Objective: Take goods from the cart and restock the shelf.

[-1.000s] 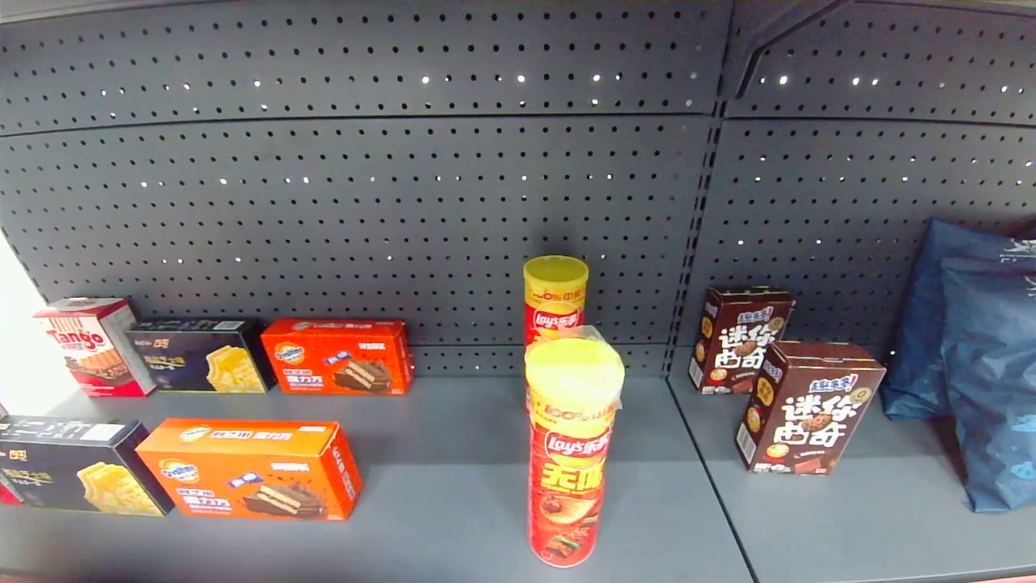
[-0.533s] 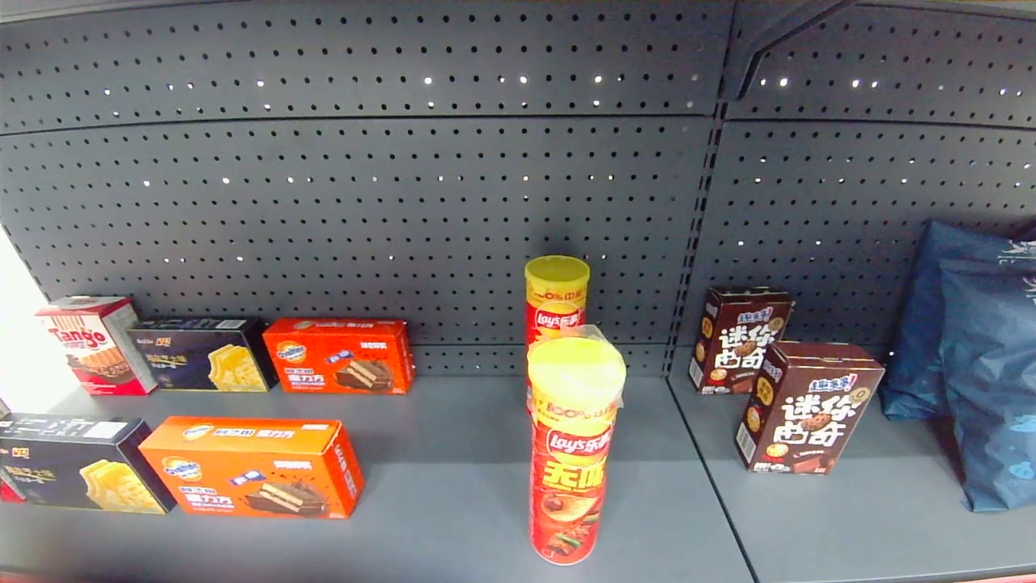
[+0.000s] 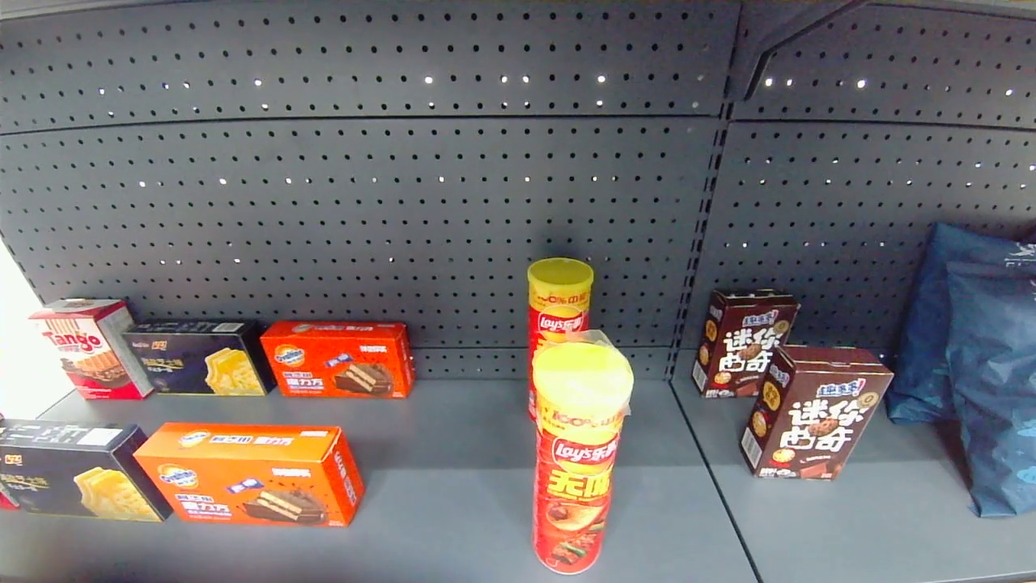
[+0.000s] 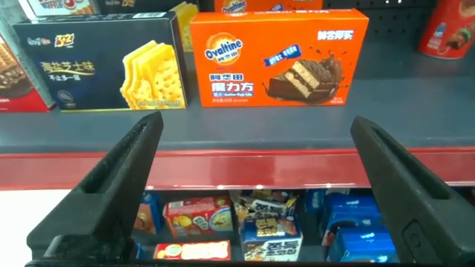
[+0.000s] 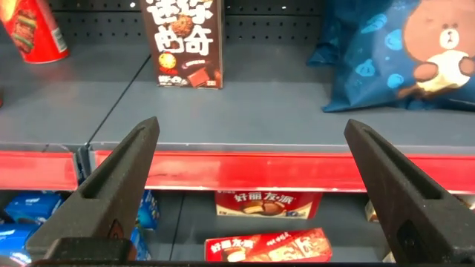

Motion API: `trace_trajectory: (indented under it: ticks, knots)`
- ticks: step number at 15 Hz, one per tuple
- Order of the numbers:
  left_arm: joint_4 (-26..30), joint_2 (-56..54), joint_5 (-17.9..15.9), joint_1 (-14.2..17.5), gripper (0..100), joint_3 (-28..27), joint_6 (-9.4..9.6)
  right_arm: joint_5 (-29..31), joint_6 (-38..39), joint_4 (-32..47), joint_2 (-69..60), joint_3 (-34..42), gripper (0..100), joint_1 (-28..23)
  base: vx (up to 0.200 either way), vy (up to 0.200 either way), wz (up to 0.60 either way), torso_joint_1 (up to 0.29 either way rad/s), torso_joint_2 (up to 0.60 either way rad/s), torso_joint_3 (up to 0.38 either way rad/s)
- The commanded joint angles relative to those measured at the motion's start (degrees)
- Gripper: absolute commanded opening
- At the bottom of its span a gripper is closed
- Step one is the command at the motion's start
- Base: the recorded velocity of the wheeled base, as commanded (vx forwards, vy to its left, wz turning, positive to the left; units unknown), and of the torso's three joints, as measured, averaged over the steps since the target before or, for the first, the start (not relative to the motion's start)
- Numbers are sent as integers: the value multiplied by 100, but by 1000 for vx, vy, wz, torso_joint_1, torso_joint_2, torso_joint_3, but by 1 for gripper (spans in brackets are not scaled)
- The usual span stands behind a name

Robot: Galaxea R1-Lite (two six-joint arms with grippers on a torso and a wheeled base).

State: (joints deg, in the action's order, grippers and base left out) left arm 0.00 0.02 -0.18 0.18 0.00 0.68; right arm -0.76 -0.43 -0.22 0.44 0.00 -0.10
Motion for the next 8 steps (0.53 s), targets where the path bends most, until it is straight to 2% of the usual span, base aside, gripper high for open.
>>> trace_trajectory:
  ticks: [1, 8]
  knots:
    - [0, -2, 1, -1, 100, 0, 2, -4, -1, -4, 9, 0, 100, 1, 0, 0, 0, 0, 0, 0]
    - [0, -2, 1, -1, 100, 0, 2, -4, -1, -4, 9, 0, 100, 1, 0, 0, 0, 0, 0, 0]
